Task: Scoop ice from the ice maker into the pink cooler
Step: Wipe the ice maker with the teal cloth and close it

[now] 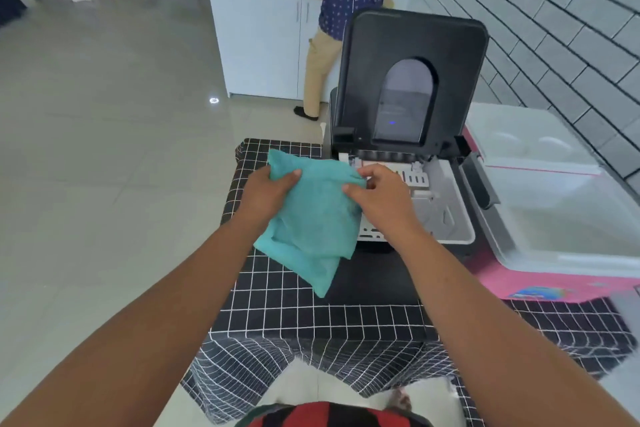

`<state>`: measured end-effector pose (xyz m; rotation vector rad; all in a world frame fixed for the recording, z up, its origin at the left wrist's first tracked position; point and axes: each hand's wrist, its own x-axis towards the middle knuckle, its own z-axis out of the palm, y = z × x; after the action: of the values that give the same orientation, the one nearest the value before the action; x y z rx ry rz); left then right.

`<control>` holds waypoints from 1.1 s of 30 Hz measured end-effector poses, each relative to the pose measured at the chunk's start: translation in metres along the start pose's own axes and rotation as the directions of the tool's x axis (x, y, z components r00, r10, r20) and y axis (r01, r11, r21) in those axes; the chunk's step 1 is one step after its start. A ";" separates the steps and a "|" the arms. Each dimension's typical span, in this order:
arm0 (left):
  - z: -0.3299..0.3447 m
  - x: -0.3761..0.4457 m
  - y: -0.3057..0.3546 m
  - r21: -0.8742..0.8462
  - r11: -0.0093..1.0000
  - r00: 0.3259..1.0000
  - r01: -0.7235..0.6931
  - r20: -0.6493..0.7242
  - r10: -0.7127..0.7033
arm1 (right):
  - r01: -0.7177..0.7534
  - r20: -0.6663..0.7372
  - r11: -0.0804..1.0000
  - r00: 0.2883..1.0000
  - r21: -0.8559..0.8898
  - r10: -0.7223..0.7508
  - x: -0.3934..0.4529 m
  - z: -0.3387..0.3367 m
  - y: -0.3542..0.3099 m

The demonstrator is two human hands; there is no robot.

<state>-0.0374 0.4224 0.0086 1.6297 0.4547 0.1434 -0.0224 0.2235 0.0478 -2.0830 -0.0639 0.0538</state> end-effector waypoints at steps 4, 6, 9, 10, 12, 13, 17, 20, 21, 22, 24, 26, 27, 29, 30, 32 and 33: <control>0.033 -0.004 -0.001 0.371 0.928 0.994 -0.029 -0.086 0.065 | -0.037 0.016 0.998 0.999 0.058 0.036 0.006 0.004 0.012; 0.043 -0.018 0.002 0.410 0.858 0.926 -0.308 -0.077 0.369 | -0.031 0.036 0.997 0.999 0.070 0.028 0.005 0.004 0.019; 0.052 -0.035 -0.002 0.275 0.745 0.791 -0.607 0.117 0.601 | -0.025 0.082 0.998 0.996 0.059 0.020 0.006 0.000 0.027; 0.055 -0.038 -0.007 0.266 0.735 0.782 -0.623 0.182 0.597 | -0.015 0.090 0.999 0.996 0.034 0.012 0.006 -0.001 0.028; 0.058 -0.039 -0.017 0.289 0.702 0.758 -0.651 0.297 0.581 | 0.033 0.065 0.995 0.998 -0.095 -0.027 0.003 -0.005 0.033; 0.058 -0.036 -0.019 0.296 0.666 0.725 -0.685 0.365 0.584 | 0.071 0.033 0.981 0.997 -0.181 -0.066 0.001 -0.008 0.037; 0.051 -0.007 -0.008 0.298 0.494 0.570 -0.817 0.549 0.611 | 0.210 0.005 0.880 0.973 -0.426 -0.230 -0.018 -0.022 0.053; 0.052 0.008 -0.001 0.326 0.440 0.547 -0.837 0.550 0.631 | 0.264 -0.020 0.814 0.947 -0.518 -0.320 -0.031 -0.033 0.061; 0.054 0.009 -0.002 0.324 0.447 0.552 -0.834 0.529 0.645 | 0.279 -0.040 0.800 0.935 -0.531 -0.352 -0.035 -0.038 0.063; 0.056 0.010 -0.004 0.312 0.471 0.564 -0.825 0.500 0.657 | 0.293 -0.042 0.778 0.925 -0.556 -0.378 -0.040 -0.043 0.065; 0.059 0.006 -0.011 0.275 0.534 0.599 -0.799 0.433 0.673 | 0.315 0.001 0.705 0.913 -0.636 -0.407 -0.052 -0.054 0.073; 0.061 0.000 -0.017 0.241 0.585 0.630 -0.775 0.380 0.678 | 0.332 0.043 0.654 0.908 -0.680 -0.416 -0.062 -0.067 0.084; 0.062 -0.004 -0.020 0.229 0.600 0.639 -0.767 0.370 0.675 | 0.340 0.056 0.646 0.907 -0.684 -0.418 -0.066 -0.074 0.089; 0.062 -0.012 -0.022 0.228 0.613 0.648 -0.757 0.389 0.655 | 0.349 0.086 0.647 0.912 -0.678 -0.402 -0.069 -0.085 0.096; 0.062 -0.016 -0.022 0.239 0.616 0.654 -0.751 0.404 0.640 | 0.361 0.116 0.648 0.914 -0.671 -0.389 -0.069 -0.088 0.097; 0.061 -0.024 -0.021 0.265 0.620 0.667 -0.739 0.419 0.616 | 0.398 0.177 0.652 0.908 -0.645 -0.379 -0.067 -0.092 0.099; 0.060 -0.027 -0.021 0.276 0.622 0.674 -0.733 0.417 0.610 | 0.422 0.208 0.650 0.900 -0.632 -0.383 -0.066 -0.094 0.101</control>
<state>-0.0451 0.3572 -0.0141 2.1592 -0.4324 0.3970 -0.0798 0.0878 0.0072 -2.7368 -0.6794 -0.2209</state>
